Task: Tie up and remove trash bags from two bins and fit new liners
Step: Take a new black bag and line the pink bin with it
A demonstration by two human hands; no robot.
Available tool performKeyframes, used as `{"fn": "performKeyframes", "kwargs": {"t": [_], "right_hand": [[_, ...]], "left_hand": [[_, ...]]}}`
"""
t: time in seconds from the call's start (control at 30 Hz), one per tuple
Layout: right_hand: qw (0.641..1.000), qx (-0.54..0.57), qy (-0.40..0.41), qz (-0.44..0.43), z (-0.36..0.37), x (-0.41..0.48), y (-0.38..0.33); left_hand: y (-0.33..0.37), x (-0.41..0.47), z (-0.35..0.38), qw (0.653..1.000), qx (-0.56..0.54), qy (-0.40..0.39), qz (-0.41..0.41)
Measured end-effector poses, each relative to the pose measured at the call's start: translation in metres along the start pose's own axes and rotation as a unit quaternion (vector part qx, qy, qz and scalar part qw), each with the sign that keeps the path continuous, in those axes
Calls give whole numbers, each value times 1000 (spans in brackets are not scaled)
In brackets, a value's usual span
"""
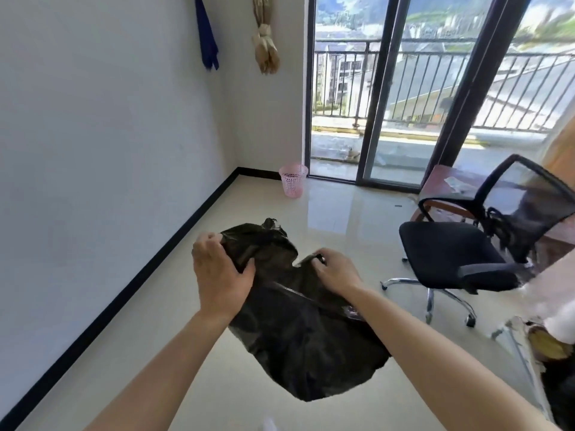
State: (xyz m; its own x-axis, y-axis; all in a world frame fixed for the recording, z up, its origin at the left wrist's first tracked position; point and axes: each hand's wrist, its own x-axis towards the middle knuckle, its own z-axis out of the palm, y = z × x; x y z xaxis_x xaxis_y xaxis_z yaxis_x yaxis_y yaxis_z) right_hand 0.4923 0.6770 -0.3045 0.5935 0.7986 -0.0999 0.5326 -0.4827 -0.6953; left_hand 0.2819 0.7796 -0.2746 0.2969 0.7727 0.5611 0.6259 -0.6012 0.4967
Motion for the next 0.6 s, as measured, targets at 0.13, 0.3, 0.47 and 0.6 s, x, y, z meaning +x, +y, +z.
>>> {"fn": "performKeyframes", "kwargs": {"t": [0.13,0.3,0.47,0.6], "right_hand": [[1000,-4,31,-3,-6,119,-41],[997,13,73,11,-34,254,-73],[996,19,83,-27,-44,391,-75],[994,53,53,-85,-43,516,-72]], "left_hand": [[-17,114,54,990,15,17,137],[-12,251,125,939,1,52,340],[-5,361,220,837,185,-47,513],[-1,472,313,787,344,-169,483]]}}
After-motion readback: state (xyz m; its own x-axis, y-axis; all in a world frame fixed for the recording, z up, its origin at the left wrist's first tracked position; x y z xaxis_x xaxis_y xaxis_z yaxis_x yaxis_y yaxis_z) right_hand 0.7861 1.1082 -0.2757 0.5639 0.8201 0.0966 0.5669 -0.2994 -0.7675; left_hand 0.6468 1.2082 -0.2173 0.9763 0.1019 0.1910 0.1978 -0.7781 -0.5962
